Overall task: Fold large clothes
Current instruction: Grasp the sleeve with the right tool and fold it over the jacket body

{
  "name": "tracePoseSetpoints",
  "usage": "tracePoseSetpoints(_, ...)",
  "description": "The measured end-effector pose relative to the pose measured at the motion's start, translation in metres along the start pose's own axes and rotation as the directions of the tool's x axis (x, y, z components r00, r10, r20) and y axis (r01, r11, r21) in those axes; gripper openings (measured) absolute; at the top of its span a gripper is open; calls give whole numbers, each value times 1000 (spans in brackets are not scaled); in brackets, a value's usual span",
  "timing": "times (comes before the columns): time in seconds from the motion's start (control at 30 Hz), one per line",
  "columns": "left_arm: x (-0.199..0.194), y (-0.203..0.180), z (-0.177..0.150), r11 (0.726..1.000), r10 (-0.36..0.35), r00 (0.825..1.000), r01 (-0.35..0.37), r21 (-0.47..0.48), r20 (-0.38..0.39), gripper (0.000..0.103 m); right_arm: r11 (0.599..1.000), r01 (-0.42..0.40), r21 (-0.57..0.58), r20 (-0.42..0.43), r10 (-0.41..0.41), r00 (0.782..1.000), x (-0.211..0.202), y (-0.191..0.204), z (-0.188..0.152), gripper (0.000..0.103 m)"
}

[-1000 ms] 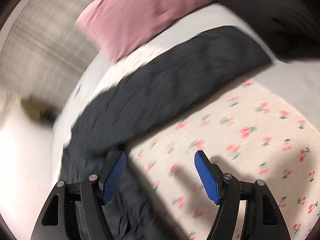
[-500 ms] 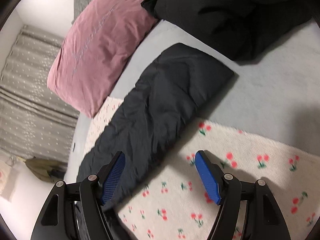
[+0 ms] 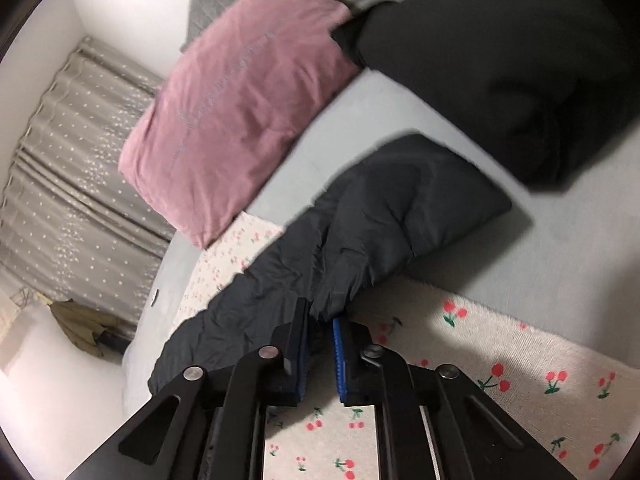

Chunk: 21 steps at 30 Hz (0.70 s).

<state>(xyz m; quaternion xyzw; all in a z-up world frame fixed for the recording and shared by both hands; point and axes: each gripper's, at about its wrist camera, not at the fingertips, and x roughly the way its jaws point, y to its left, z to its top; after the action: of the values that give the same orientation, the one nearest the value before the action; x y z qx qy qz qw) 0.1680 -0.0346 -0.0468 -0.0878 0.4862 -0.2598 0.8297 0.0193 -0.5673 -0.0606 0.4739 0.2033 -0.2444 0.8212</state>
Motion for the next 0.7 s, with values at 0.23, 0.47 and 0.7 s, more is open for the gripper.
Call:
tracePoseSetpoints(0.23,-5,-3,0,1000,-17,1000,17,16,1,88,972,-38,-232,74,57,996,-33,80,-13,8)
tracePoseSetpoints(0.47,-8,2,1,997,-70,998,70,-12,-7,88,801,-117,-588,1,145,989,-53,196,-79,8)
tracePoseSetpoints(0.7,-8,5,-2,992,-127,991,126,-31,-38,88,528,-243,-814,-240,75,968,-27,267,-194,8)
